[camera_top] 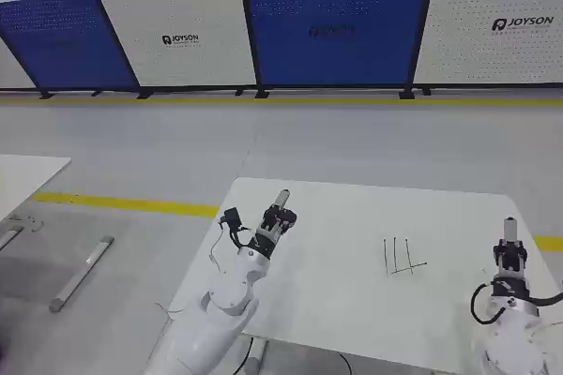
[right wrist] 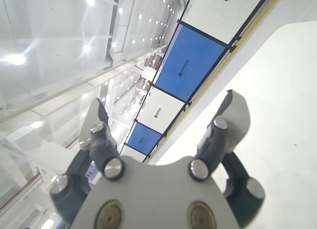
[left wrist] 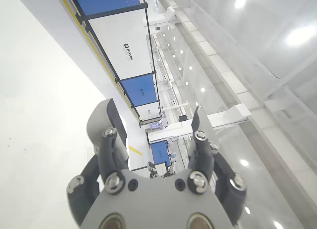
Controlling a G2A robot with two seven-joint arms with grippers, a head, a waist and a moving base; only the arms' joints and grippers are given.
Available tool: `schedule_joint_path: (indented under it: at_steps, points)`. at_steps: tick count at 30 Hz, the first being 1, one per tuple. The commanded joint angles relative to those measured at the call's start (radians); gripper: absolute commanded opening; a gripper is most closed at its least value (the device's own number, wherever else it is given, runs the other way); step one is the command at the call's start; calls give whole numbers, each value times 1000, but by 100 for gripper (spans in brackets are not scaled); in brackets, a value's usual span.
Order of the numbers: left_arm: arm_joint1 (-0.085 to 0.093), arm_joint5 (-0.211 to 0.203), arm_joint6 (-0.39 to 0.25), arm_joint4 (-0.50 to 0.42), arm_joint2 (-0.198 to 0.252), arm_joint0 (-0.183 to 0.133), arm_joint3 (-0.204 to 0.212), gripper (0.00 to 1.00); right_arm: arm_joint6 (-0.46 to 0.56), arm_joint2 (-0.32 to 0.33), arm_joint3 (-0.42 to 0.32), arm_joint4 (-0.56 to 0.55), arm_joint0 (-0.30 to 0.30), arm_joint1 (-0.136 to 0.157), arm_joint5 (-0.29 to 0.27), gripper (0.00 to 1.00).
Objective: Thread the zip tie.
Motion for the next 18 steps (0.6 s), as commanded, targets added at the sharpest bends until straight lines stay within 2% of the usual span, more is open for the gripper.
schedule_joint_path:
  at_steps: [1,4,6,10,15,18]
  points:
    - [0,0,0,0,0,0,0,100,24,-5,-4,-4,0,1,-6,100]
    - [0,0,0,0,0,0,0,100,165,34,-25,-4,0,12,-26,100]
    - [0,0,0,0,0,0,0,100,222,70,-43,5,-5,19,-36,100]
    - [0,0,0,0,0,0,0,100,437,137,-75,13,-7,39,-75,100]
    - [0,0,0,0,0,0,0,100,745,203,-65,73,50,64,-84,100]
    - [0,0,0,0,0,0,0,100,769,209,-54,84,62,67,-79,100]
